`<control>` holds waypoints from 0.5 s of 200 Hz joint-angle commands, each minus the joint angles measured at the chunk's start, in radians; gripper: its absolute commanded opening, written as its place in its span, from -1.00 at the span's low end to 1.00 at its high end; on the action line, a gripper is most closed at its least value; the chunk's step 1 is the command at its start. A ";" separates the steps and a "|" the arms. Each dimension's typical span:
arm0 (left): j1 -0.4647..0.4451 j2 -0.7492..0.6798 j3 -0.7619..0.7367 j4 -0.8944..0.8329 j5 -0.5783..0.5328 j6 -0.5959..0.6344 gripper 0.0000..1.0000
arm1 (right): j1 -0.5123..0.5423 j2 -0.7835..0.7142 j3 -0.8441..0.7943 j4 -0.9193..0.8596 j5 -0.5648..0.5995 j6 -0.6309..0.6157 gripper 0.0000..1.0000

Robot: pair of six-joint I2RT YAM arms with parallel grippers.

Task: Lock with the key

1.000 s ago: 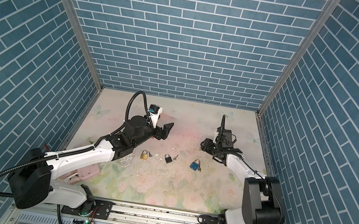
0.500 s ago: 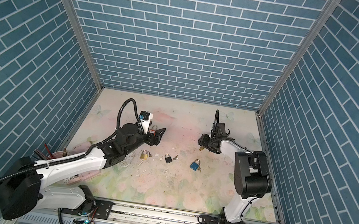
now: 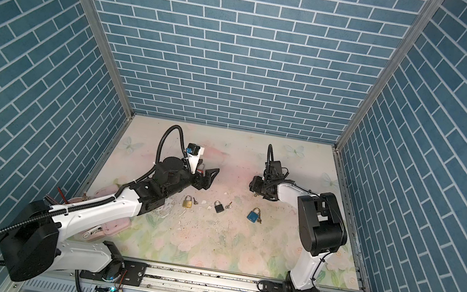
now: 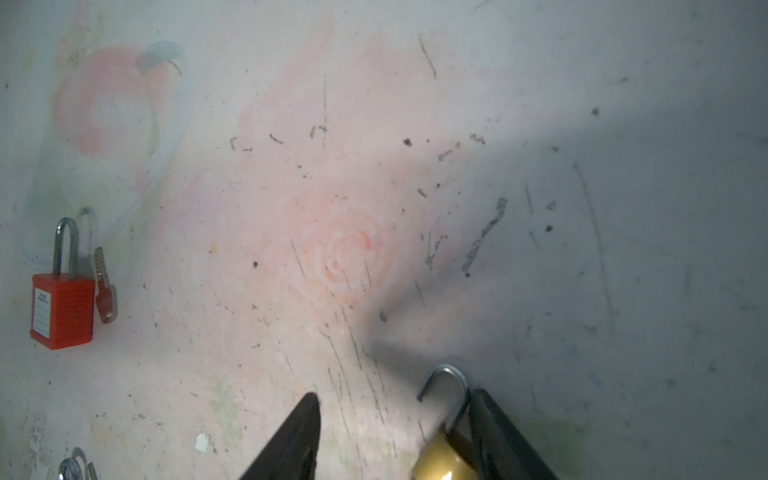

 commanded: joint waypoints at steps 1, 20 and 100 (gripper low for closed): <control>0.002 0.009 0.033 -0.028 0.017 0.007 0.71 | 0.011 0.031 -0.010 0.013 -0.040 0.036 0.15; -0.006 0.024 0.049 -0.041 0.015 0.011 0.71 | 0.011 0.020 -0.018 0.039 -0.076 0.037 0.14; -0.119 0.265 0.259 -0.220 -0.130 -0.229 0.45 | -0.110 -0.444 -0.229 0.056 0.143 0.055 0.14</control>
